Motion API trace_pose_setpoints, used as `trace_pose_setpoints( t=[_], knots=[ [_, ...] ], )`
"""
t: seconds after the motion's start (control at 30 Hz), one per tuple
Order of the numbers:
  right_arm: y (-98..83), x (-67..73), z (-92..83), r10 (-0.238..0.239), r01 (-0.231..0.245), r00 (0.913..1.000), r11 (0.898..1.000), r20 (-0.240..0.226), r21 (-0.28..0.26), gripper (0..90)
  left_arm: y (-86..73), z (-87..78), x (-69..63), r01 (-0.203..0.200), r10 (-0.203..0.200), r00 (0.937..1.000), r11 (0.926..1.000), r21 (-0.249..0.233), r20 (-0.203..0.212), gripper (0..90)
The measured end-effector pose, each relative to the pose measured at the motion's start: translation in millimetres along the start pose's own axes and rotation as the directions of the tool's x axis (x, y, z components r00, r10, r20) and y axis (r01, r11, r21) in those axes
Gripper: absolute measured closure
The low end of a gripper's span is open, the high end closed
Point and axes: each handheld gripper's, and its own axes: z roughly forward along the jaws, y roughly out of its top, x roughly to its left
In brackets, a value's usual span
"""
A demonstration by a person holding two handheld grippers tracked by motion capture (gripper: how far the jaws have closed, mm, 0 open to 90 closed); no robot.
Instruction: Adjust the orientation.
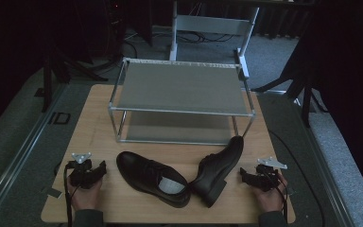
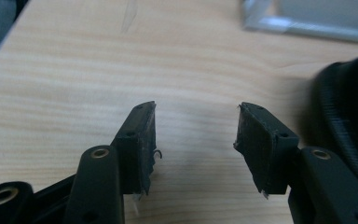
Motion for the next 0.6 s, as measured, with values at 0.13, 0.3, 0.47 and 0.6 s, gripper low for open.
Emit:
trace_pose_setpoints(
  t=[0.13, 0.3, 0.47, 0.6],
  knots=[
    [-0.8, -0.1, -0.8, -0.008, 0.008, 1.0, 1.0, -0.005, -0.001, 13.3, -3.0, -11.6, -7.9, -0.046, 0.047, 0.9985, 0.9978, -0.048, 0.027, 50.0],
    [-1.8, 0.7, -1.8, -0.008, 0.008, 0.9999, 1.0, -0.007, -0.001, 13.4, -13.2, -27.7, -21.6, -0.147, 0.151, 0.9866, 0.9866, -0.071, 0.06, 52.3],
    [-2.6, 1.2, -2.7, -0.01, 0.01, 0.9999, 1.0, -0.009, 0.0, 13.4, -27.2, -41.5, -38.0, -0.268, 0.275, 0.9542, 0.9607, -0.073, 0.118, 55.4],
    [-3.5, 1.7, -3.6, -0.012, 0.012, 0.9999, 1.0, -0.011, -0.001, 13.4, -41.6, -50.6, -53.1, -0.371, 0.376, 0.9084, 0.9264, -0.065, 0.182, 56.7]
  ],
)
